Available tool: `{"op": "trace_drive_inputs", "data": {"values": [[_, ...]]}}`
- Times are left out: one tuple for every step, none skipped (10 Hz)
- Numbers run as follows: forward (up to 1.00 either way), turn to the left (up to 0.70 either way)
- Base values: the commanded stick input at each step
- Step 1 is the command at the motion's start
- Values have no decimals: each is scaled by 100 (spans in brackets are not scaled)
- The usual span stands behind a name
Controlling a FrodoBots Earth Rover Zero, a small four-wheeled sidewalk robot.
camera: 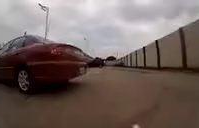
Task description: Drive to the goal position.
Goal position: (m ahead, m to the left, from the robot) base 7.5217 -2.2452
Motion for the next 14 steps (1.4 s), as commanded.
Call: {"op": "trace_drive_inputs", "data": {"values": [[100,0],[100,0],[100,-4],[100,-19],[100,-27],[100,-27],[100,-27],[100,-27],[100,-27],[100,-27],[100,-27],[100,0],[100,0],[100,0]]}}
